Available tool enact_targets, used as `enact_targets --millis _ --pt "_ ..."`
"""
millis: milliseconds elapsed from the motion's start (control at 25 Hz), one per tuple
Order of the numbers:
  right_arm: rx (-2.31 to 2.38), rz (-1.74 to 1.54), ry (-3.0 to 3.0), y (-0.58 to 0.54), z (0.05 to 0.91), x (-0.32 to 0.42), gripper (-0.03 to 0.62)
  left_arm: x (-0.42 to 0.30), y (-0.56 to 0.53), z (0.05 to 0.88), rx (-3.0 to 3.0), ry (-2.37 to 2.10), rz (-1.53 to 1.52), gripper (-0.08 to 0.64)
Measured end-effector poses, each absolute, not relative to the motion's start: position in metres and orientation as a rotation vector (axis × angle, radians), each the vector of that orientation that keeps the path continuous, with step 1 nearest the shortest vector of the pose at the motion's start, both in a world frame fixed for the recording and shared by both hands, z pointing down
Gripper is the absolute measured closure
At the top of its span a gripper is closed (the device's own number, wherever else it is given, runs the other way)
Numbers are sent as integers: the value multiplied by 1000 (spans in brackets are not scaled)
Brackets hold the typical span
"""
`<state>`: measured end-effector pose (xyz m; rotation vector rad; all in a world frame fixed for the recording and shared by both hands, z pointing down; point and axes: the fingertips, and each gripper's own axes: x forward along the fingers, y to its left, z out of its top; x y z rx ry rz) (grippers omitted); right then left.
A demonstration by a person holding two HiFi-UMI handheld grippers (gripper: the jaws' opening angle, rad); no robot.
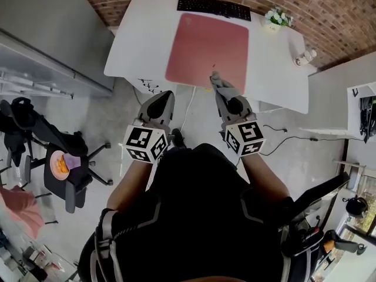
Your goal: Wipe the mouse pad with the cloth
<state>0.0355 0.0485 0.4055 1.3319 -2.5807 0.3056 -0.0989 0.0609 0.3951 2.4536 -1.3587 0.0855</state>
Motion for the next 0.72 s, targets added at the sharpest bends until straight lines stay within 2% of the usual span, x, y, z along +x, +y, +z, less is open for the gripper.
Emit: enact_targets --millis 240,720 --pt "1172 373 -2518 4 468 -19 563 -147 31 442 2372 -1434 197 555" --pt "777 384 -2380 -55 601 -104 563 -172 3 498 2148 -1534 317 555"
